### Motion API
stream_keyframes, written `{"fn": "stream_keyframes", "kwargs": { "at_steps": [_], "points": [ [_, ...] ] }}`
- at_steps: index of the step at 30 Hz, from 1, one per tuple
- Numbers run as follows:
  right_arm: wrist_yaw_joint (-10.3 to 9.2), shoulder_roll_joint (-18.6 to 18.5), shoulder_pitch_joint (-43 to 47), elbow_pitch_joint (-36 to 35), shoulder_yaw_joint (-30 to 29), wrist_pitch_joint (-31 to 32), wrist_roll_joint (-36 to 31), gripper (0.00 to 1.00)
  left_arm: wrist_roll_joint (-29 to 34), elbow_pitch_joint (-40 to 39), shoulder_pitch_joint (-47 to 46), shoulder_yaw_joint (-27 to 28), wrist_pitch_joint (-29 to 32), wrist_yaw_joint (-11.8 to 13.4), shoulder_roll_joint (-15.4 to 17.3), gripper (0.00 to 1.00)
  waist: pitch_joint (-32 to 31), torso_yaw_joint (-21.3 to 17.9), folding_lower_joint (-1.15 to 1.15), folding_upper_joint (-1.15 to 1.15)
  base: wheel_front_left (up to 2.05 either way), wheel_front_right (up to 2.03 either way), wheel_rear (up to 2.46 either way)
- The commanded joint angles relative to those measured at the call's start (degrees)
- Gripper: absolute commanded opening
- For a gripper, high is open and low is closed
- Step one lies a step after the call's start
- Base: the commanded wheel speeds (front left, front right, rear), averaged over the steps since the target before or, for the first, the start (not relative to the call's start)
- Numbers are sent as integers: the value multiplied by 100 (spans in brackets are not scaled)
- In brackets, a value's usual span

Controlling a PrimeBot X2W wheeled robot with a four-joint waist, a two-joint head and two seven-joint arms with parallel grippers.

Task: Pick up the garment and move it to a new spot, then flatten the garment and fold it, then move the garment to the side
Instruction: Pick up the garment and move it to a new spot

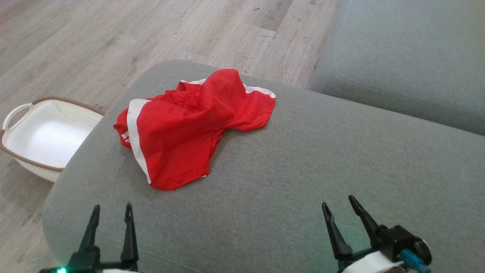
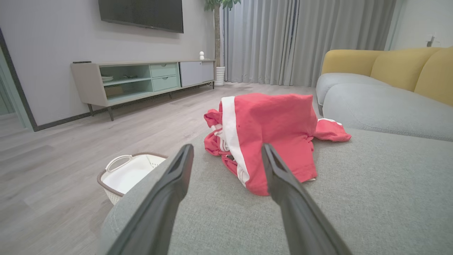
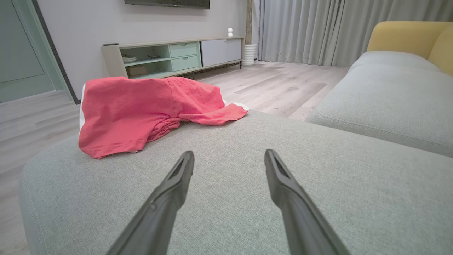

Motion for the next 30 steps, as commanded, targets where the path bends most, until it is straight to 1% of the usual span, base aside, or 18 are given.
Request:
{"fn": "stream_keyframes", "kwargs": {
  "at_steps": [1, 4, 7, 10, 12, 14, 17, 20, 25, 29, 30],
  "points": [
    [-4, -50, -205, -196, 77, -79, 36, 100, 80, -229, -344, 210, -70, -4, 63, 100, 37, 0, 0, 0, 0, 0, 0],
    [-4, -50, -207, -211, 40, -79, -13, 100, 128, -358, -552, 241, -70, -15, 142, 100, 143, -16, 0, 0, 0, 0, 0],
    [-4, -50, -226, -235, -29, -79, -162, 100, 187, -651, -1059, 254, -70, -78, 316, 100, 400, -51, 0, 0, 0, 0, 0],
    [-4, -50, -392, -267, -66, -79, -408, 100, 187, -847, -1645, 279, -70, -135, 473, 100, 844, -137, 0, 0, 0, 0, 0],
    [-4, -51, -566, -312, -109, -79, -597, 100, 91, -828, -2155, 296, -70, -216, 541, 100, 1178, -187, 0, 0, 0, 0, 0],
    [-4, -130, -749, -388, -159, -79, -733, 100, 56, -734, -2729, 268, -70, -273, 607, 100, 1509, -216, 0, 0, 0, 0, 0],
    [-4, -338, -988, -535, -232, -79, -825, 100, -46, -257, -3686, 193, -67, -356, 666, 100, 1978, -231, 0, 0, 0, 0, 0],
    [-4, -560, -1185, -739, -320, -79, -825, 100, -190, 411, -4722, 122, 156, -414, 669, 100, 2404, -244, 0, 0, 0, 0, 0],
    [-4, -925, -1425, -1195, -470, -79, -824, 100, -481, 1803, -6233, 21, 704, -501, 670, 100, 3003, -318, 0, 0, 0, 0, 0],
    [-4, -1197, -1459, -1594, -616, -79, -817, 100, -807, 2975, -7143, 14, 975, -552, 678, 100, 3392, -390, 0, 0, 0, 0, 0],
    [-4, -1233, -1466, -1682, -658, -79, -791, 100, -863, 3254, -7311, 11, 1029, -560, 722, 100, 3485, -437, 0, 0, 0, 0, 0]
  ]
}}
